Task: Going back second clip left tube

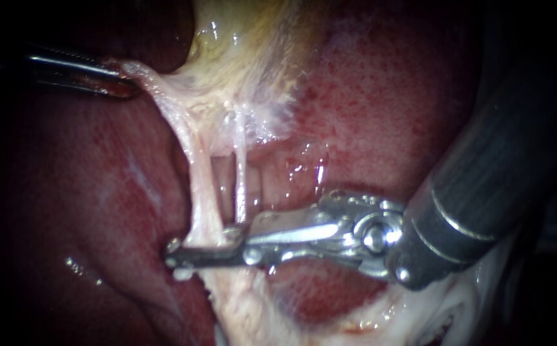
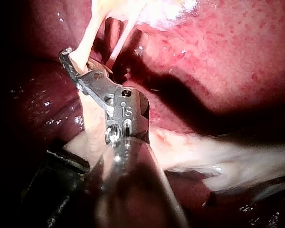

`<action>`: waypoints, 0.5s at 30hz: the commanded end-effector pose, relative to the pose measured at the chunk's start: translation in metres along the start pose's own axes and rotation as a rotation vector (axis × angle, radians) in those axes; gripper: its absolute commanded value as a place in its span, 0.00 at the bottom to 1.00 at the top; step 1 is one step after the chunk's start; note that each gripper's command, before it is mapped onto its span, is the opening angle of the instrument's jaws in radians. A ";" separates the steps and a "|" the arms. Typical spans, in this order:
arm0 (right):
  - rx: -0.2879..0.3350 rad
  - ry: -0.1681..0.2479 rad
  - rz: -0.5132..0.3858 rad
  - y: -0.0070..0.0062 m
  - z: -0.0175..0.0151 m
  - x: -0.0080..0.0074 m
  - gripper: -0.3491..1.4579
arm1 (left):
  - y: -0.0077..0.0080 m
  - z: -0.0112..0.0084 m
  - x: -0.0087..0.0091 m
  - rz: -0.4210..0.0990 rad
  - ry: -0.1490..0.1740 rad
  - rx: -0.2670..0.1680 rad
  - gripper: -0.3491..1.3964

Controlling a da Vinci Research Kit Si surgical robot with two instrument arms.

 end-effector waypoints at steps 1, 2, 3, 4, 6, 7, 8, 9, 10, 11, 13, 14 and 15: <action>0.003 -0.002 0.000 0.0002 0.0001 -0.0001 0.05 | 0.0000 0.0000 0.0000 0.000 0.000 0.000 0.00; 0.002 -0.003 -0.018 0.0004 0.0003 -0.0001 0.14 | 0.0000 0.0000 0.0000 0.000 0.000 0.000 0.00; 0.003 -0.005 -0.042 0.0007 0.0004 -0.0001 0.24 | 0.0000 0.0000 0.0000 0.000 0.000 0.000 0.00; -0.005 0.000 -0.072 0.0010 0.0006 0.0000 0.36 | 0.0000 0.0000 0.0000 0.000 0.000 0.000 0.00; -0.055 0.015 -0.133 0.0019 0.0009 -0.0001 0.44 | 0.0000 0.0000 0.0000 0.000 0.000 0.000 0.00; -0.080 0.024 -0.169 0.0023 0.0009 -0.0001 0.45 | 0.0000 0.0000 0.0000 0.000 0.000 0.000 0.00; -0.109 0.026 -0.217 0.0028 0.0008 -0.0003 0.46 | 0.0000 0.0000 -0.0001 0.001 0.000 -0.001 0.00; -0.121 0.025 -0.228 0.0031 0.0006 -0.0004 0.47 | -0.0001 0.0000 -0.0001 0.001 0.000 -0.001 0.00; -0.127 0.020 -0.239 0.0034 0.0003 -0.0005 0.47 | -0.0001 0.0000 -0.0001 0.001 0.000 -0.001 0.00; -0.137 0.013 -0.267 0.0037 -0.0002 -0.0007 0.47 | -0.0001 0.0000 -0.0001 0.001 0.000 -0.001 0.00; -0.164 0.008 -0.313 0.0039 -0.0012 -0.0010 0.47 | -0.0001 0.0000 -0.0001 0.001 0.000 -0.001 0.00; -0.175 0.009 -0.347 0.0038 -0.0019 -0.0012 0.47 | -0.0001 -0.0001 -0.0001 0.001 0.000 -0.001 0.00; -0.183 0.010 -0.375 0.0037 -0.0026 -0.0014 0.47 | -0.0002 -0.0001 -0.0001 0.001 0.000 -0.001 0.00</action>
